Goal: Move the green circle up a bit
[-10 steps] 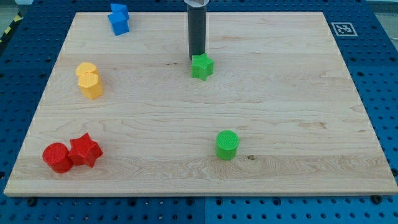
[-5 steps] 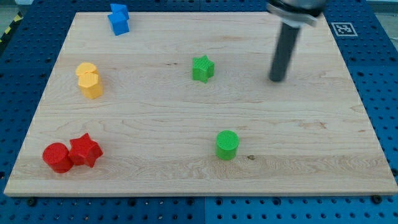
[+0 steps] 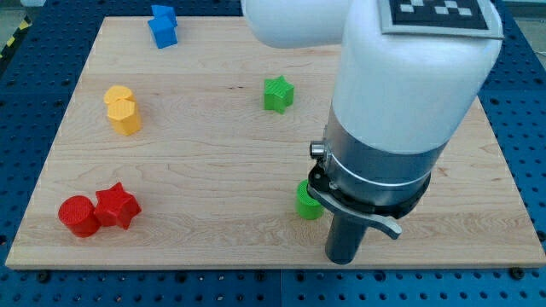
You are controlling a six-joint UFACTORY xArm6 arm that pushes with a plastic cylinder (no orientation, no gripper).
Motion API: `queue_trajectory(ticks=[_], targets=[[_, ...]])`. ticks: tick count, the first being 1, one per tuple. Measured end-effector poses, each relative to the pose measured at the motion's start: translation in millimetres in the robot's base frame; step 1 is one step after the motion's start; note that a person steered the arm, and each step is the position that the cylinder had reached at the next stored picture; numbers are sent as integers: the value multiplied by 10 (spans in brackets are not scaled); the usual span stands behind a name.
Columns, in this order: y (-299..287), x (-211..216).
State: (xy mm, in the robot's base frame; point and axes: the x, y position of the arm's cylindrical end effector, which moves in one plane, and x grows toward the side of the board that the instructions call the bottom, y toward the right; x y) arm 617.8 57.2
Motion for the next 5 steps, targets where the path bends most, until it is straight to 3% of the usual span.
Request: queue_trajectory(ticks=[5], targets=[[-67, -495]])
